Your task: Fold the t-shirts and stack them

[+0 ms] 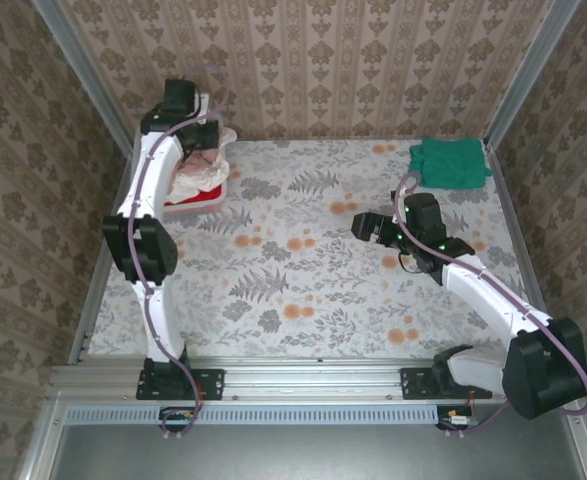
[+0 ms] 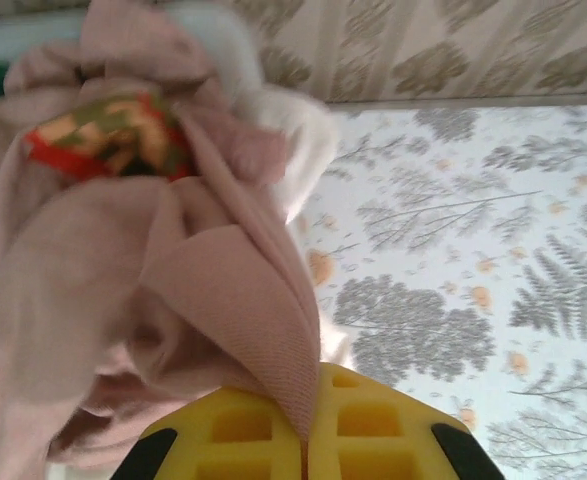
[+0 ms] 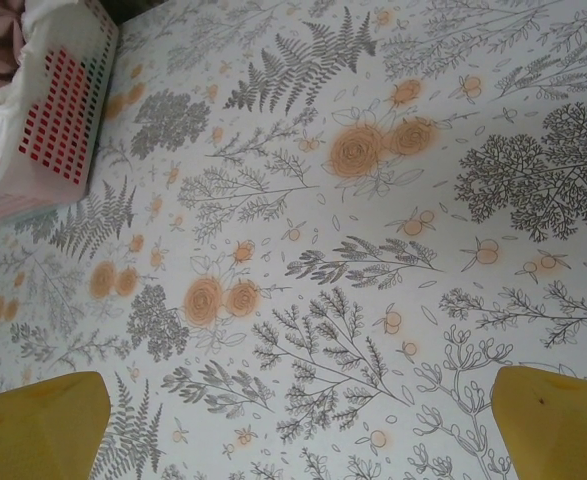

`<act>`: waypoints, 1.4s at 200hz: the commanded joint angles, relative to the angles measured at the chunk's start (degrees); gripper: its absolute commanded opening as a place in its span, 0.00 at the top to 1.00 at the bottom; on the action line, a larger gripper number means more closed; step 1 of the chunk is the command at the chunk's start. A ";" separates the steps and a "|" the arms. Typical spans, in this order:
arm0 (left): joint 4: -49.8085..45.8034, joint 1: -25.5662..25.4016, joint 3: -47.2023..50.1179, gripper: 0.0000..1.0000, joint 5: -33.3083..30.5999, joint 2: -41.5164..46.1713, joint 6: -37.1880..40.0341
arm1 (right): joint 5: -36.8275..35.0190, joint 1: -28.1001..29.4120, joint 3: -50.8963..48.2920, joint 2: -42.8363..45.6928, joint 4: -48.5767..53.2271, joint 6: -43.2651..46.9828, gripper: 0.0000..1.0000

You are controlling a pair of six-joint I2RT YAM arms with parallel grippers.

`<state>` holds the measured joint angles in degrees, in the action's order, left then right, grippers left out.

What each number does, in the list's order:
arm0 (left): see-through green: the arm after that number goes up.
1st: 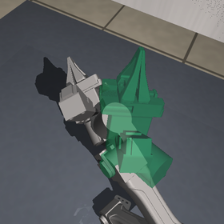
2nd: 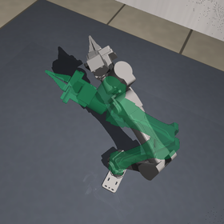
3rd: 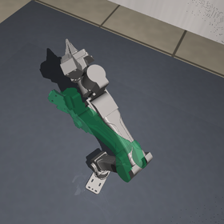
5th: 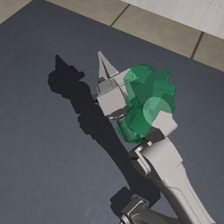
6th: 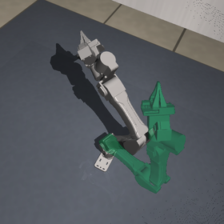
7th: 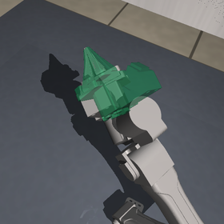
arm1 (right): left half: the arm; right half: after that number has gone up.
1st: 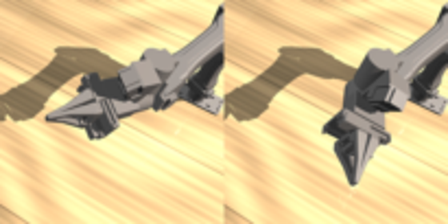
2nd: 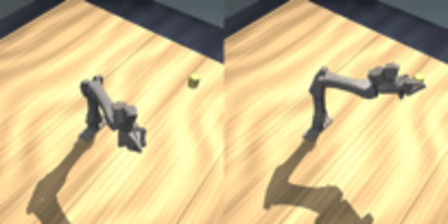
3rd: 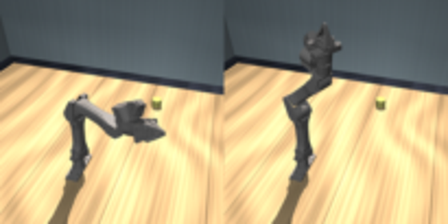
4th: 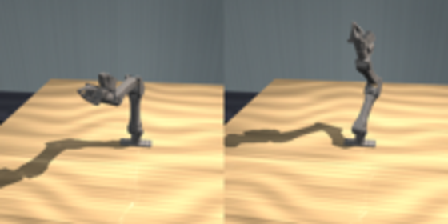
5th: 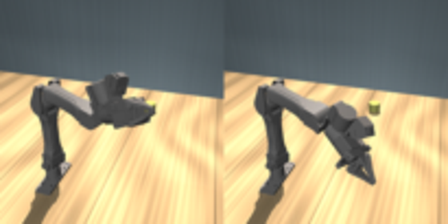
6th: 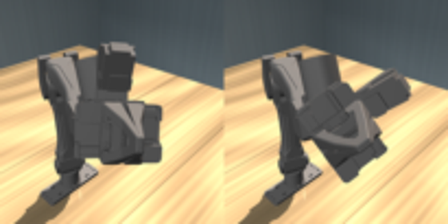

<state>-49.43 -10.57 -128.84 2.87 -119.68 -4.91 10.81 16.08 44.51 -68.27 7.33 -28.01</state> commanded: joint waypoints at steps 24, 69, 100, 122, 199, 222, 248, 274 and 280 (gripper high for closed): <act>-1.53 -14.88 -19.24 1.00 -8.75 11.91 8.08 | -4.15 0.41 3.06 7.31 4.33 2.49 0.00; 7.24 -28.76 -17.23 1.00 -8.19 19.31 11.30 | -14.77 0.19 4.07 15.59 9.39 3.53 0.00; 14.04 -32.80 2.58 1.00 -7.58 24.70 9.52 | -17.58 -0.51 3.60 19.16 10.86 3.13 0.00; 23.44 -31.98 20.65 0.52 -4.38 27.86 3.22 | -15.68 -0.48 2.28 18.74 10.29 2.88 0.00; 26.46 -22.04 53.22 0.00 -0.69 31.62 -7.99 | -5.54 1.38 -2.02 6.95 11.96 0.72 0.01; 25.06 -18.78 61.02 0.00 -5.83 32.52 -9.46 | -6.87 5.50 -2.53 3.35 13.20 0.72 0.01; 22.65 -8.77 62.46 0.00 -4.75 26.92 -13.00 | -8.14 11.15 -1.14 0.62 15.98 0.50 0.02; 25.29 -4.97 64.78 0.00 -5.70 25.24 -12.85 | -17.85 18.79 0.33 2.41 22.55 -2.18 0.02; 25.56 -4.02 64.89 0.00 -5.73 24.79 -12.85 | -19.58 20.49 0.19 3.20 23.07 -3.02 0.02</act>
<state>-24.18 -16.43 -65.56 -1.93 -93.91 -15.77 -0.25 31.48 42.76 -67.42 23.22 -27.75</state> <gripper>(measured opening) 0.997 0.981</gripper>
